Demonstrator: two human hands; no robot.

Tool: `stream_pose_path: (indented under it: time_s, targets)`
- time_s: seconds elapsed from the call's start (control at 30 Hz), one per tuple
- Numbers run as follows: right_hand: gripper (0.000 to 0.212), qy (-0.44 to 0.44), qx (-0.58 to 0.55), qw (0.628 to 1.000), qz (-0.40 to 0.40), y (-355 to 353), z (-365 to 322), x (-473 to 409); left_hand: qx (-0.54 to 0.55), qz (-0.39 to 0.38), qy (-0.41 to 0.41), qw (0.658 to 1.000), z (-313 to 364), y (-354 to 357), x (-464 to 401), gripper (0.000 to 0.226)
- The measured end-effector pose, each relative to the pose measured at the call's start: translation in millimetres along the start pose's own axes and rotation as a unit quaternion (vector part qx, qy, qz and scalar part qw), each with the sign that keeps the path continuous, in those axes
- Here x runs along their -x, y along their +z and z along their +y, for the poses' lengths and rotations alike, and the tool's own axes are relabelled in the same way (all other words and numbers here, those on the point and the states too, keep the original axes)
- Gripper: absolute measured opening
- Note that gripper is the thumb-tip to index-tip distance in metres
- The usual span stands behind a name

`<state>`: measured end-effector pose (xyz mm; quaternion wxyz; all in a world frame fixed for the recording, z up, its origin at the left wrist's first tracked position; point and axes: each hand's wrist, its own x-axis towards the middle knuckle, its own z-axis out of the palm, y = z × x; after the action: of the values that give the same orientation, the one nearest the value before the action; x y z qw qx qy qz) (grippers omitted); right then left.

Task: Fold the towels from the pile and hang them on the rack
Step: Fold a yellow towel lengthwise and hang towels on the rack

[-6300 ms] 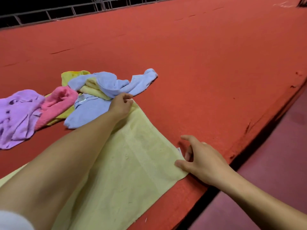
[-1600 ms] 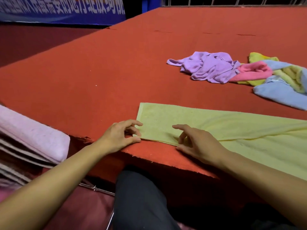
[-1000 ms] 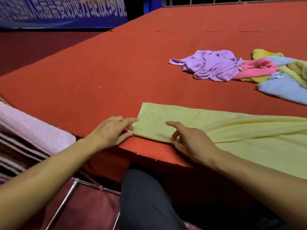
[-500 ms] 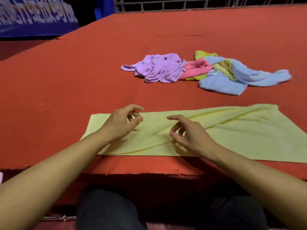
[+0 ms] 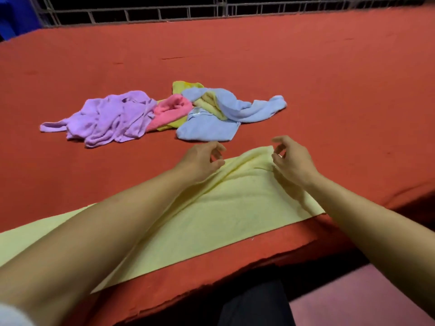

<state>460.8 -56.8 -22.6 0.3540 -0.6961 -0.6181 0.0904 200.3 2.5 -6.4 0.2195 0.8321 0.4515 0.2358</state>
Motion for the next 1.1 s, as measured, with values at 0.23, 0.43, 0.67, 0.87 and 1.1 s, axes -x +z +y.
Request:
stream_pose_path:
  time_s: [0.23,0.43,0.67,0.87,1.1]
  targets:
    - [0.043,-0.061,0.028,0.987,-0.144,-1,33,-11,0.031,-0.017,0.021,0.999,15,34,-24,0.027]
    - [0.047,-0.075,0.025,0.982,-0.172,-5,35,-8,0.024,-0.011,-0.007,1.0,20,44,-25,0.022]
    - [0.045,-0.086,0.008,0.991,-0.103,-6,23,-15,0.013,0.006,-0.021,1.0,26,46,-24,0.021]
    - [0.043,-0.114,0.0,0.992,-0.061,-11,16,-12,-0.038,-0.003,0.0,0.999,37,48,-18,0.034]
    - [0.055,-0.071,-0.064,0.994,-0.051,-24,7,0,-0.051,0.027,0.061,0.996,69,65,-26,0.051]
